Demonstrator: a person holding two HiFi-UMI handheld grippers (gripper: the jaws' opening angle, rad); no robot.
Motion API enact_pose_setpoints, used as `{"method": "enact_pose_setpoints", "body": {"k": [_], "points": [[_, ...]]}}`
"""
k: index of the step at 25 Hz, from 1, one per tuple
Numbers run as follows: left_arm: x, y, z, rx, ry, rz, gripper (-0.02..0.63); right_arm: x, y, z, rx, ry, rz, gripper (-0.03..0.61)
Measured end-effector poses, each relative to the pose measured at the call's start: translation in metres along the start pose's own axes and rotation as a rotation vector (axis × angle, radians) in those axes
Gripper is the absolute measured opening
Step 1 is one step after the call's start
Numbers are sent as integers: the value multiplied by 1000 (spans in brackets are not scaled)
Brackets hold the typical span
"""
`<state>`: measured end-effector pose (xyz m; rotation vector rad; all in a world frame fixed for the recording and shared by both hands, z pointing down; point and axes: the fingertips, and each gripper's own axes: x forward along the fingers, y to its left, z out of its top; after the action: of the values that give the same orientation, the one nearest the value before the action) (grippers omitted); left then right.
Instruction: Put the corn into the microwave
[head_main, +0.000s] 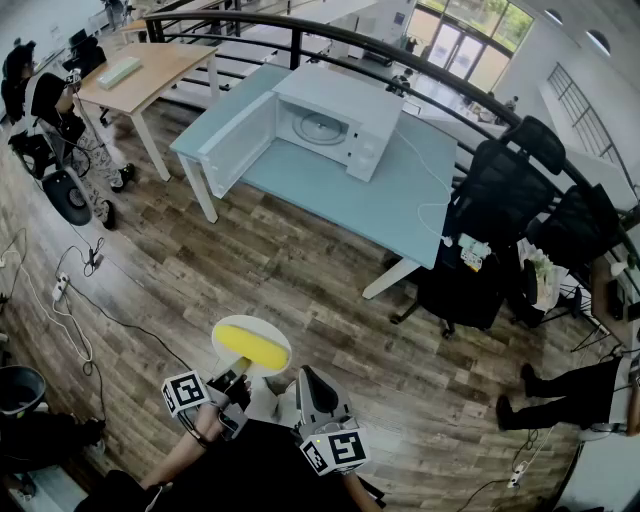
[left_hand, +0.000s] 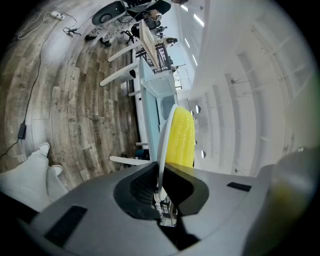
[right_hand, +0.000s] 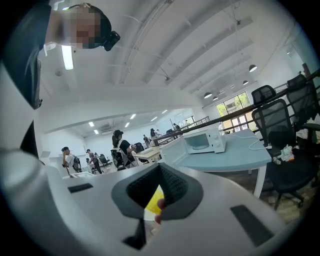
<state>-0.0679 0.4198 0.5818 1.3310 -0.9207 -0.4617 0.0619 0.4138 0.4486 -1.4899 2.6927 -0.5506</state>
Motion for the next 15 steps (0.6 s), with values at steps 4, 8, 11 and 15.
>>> {"method": "enact_pose_setpoints", "body": {"k": [4,8,11,15], "points": [[-6,-4,10,4,-12,12,21,7,8,1,-9,-4,0,9],[-10,-5,16,14,-8,3,21,13,17,-1,-23,-3,-3,9],[-12,-3,21,14,-4,-19,21,16,23,1,-30,-13,-7,9],[-13,-6,30,29,4,-32,21,20,30,2,-40,-25,-26,9]]}}
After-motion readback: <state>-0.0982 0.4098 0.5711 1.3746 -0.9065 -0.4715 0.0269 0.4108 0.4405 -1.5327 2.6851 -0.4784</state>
